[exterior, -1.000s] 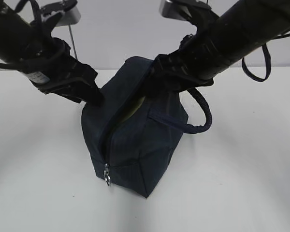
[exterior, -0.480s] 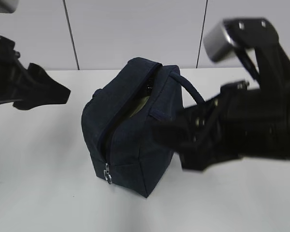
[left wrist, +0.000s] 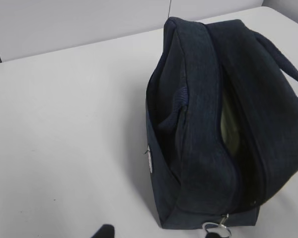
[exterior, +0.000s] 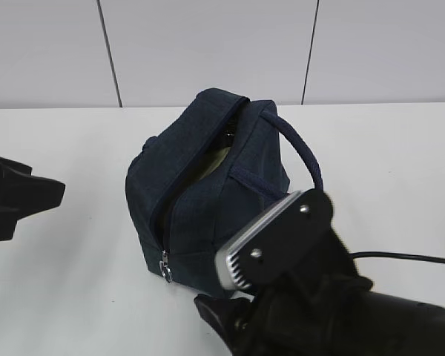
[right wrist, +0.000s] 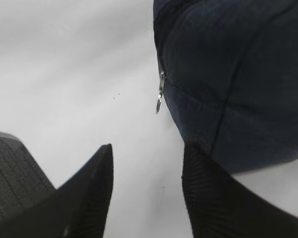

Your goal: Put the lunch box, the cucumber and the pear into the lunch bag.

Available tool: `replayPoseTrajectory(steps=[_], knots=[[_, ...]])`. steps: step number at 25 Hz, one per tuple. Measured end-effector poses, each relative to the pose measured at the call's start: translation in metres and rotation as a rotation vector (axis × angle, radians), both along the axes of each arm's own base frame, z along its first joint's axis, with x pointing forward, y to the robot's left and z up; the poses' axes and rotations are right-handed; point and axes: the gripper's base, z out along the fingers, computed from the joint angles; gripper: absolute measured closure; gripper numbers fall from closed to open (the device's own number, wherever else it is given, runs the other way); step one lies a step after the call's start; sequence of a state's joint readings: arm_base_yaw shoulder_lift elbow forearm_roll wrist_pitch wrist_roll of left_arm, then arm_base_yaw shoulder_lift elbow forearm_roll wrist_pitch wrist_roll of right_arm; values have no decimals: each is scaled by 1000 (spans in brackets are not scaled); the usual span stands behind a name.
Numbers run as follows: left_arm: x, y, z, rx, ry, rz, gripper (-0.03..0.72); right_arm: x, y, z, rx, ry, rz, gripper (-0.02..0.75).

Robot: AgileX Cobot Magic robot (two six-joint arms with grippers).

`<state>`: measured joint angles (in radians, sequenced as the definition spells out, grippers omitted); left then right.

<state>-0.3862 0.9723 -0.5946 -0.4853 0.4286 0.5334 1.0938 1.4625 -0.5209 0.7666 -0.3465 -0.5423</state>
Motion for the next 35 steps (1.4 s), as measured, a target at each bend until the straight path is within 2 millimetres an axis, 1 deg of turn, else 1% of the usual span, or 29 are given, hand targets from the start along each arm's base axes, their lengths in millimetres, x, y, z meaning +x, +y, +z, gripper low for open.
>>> replayPoseTrajectory(steps=[2, 7, 9, 12, 19, 25, 29, 35], knots=[[0, 0, 0, -7, 4, 2, 350, 8, 13, -16, -1, 7, -27, 374], [0, 0, 0, -15, 7, 6, 356, 22, 43, -46, 16, 37, -37, 377], [-1, -1, -1, -14, 12, 3, 356, 27, 49, -56, 17, 43, -66, 377], [-1, -1, -1, -18, 16, 4, 356, 33, 53, -65, 30, 41, -116, 379], [-1, -1, -1, -25, 19, 6, 372, 43, 65, -78, 34, 33, -153, 384], [-1, -1, 0, -32, 22, 8, 372, 50, 64, -83, 45, 26, -209, 416], [-1, -1, 0, -34, 23, 8, 379, 52, 63, -86, 44, 17, -221, 423], [-1, -1, 0, -36, 24, 9, 384, 53, 63, -84, 76, 11, -238, 426]])
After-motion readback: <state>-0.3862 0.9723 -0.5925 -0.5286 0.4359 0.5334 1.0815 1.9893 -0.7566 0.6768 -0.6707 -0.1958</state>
